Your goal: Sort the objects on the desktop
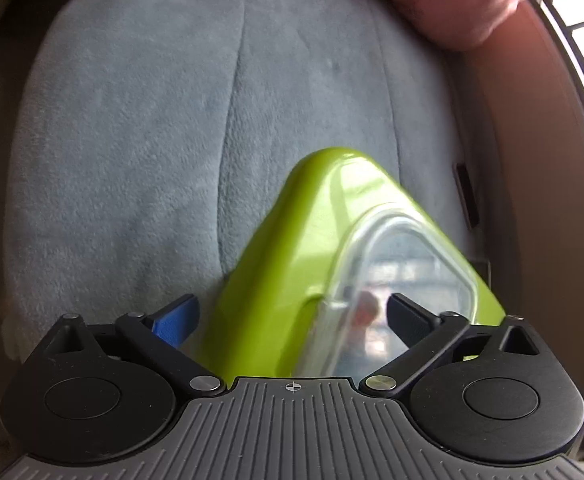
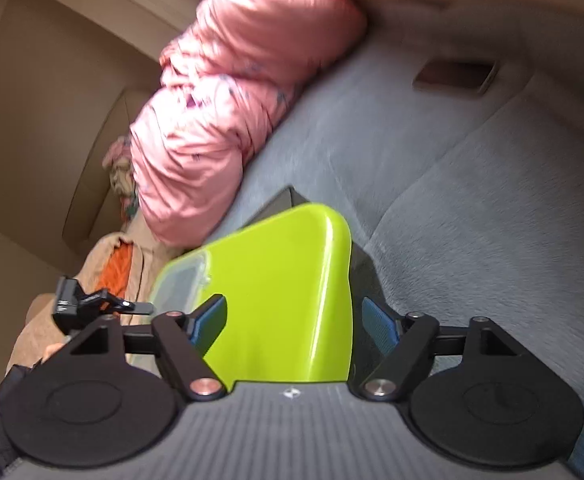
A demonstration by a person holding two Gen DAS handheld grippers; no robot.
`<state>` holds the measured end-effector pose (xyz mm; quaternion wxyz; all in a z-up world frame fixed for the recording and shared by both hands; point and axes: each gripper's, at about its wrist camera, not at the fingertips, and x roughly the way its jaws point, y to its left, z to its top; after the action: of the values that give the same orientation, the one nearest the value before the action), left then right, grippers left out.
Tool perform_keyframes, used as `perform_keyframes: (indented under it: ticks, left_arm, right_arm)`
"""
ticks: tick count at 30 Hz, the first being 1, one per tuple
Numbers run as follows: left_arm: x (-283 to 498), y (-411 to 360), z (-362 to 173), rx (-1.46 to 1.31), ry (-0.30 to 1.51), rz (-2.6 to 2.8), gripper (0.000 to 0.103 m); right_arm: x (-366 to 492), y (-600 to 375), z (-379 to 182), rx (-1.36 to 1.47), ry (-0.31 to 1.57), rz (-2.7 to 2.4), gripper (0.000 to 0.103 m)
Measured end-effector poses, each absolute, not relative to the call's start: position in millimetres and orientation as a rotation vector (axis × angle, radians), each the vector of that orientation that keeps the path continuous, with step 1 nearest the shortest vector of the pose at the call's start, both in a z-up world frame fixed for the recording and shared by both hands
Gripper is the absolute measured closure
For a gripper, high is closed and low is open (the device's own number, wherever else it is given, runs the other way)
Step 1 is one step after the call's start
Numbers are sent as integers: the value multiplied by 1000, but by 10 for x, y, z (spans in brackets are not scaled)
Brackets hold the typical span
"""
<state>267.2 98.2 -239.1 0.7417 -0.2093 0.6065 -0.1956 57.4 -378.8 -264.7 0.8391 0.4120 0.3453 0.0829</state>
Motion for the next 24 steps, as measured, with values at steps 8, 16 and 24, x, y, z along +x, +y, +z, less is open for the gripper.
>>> perform_keyframes:
  ticks: [8, 16, 24]
  left_arm:
    - [2078, 1221, -2335, -583, 1245, -390, 12]
    - [1856, 1222, -2584, -705, 1196, -328, 9]
    - [1968, 1201, -2896, -926, 1278, -557, 4]
  right_arm:
    - [904, -3792, -2259, 740, 670, 207, 52]
    - [1433, -3812, -2228, 613, 737, 240, 51]
    - [1057, -4026, -2568, 736, 764, 216, 40]
